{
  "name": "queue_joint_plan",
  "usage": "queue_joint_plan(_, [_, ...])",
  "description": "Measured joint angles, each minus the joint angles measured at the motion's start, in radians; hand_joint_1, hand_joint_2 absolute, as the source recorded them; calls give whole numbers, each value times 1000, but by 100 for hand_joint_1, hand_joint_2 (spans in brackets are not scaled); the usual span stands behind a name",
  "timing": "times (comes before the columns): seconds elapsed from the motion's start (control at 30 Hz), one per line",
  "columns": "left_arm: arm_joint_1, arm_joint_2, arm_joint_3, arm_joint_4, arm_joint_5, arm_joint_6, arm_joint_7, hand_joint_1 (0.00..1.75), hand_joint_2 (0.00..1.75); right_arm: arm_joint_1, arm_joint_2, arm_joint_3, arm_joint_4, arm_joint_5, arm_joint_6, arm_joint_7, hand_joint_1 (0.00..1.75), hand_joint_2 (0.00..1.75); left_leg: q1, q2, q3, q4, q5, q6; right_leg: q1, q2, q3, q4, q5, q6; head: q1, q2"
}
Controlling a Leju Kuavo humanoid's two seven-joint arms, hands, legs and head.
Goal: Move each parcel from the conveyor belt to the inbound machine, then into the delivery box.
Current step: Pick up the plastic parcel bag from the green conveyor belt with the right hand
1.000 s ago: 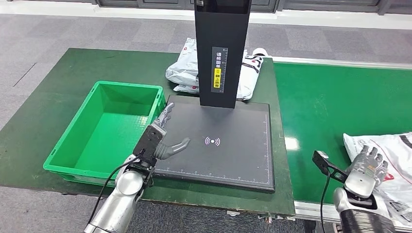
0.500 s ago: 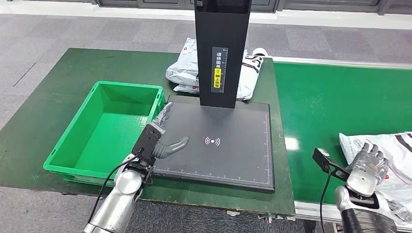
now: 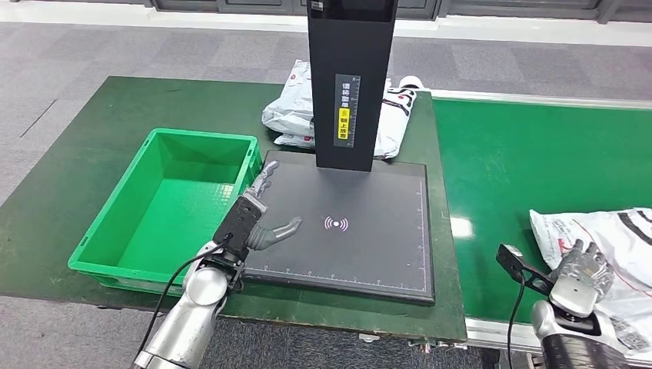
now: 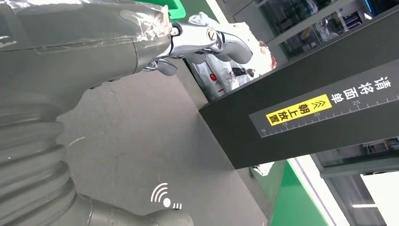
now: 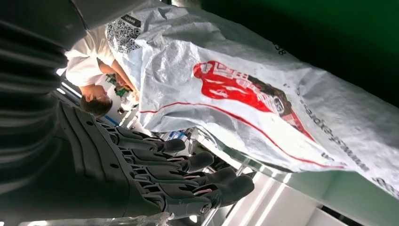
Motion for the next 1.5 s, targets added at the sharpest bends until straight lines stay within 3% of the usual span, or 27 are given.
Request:
queue_joint_plan(0.77, [-4, -5, 1, 9, -12, -35, 4, 0, 175, 10, -8, -68, 150, -37, 28, -43, 2, 175, 0, 0, 1, 0, 0, 0, 0, 0, 1, -1, 0, 1, 0, 0])
queue_joint_plan(0.8, [-4, -5, 1, 9, -12, -35, 5, 0, 175, 6, -8, -70, 160, -40, 28, -44, 27, 175, 0, 0, 2, 0, 0, 1, 0, 0, 2, -1, 0, 1, 0, 0])
queue_joint_plan(0.9, [-5, -5, 1, 11, -12, -35, 8, 0, 175, -9, -8, -73, 190, -45, 26, -44, 156, 175, 0, 1, 3, 1, 0, 1, 0, 1, 4, -2, 1, 2, 0, 0])
queue_joint_plan(0.93, [-7, -6, 1, 12, -12, -35, 8, 0, 175, -14, -8, -74, 199, -47, 26, -44, 175, 175, 0, 1, 3, 1, 0, 2, 0, 1, 5, -3, 1, 2, 0, 0])
queue_joint_plan(1.5, [-27, -18, 1, 43, -11, -35, 11, 0, 175, -57, -16, -89, 332, -51, 0, -47, 175, 175, 0, 0, 3, 2, 1, 4, 1, 0, 5, -3, 3, 5, 0, 0])
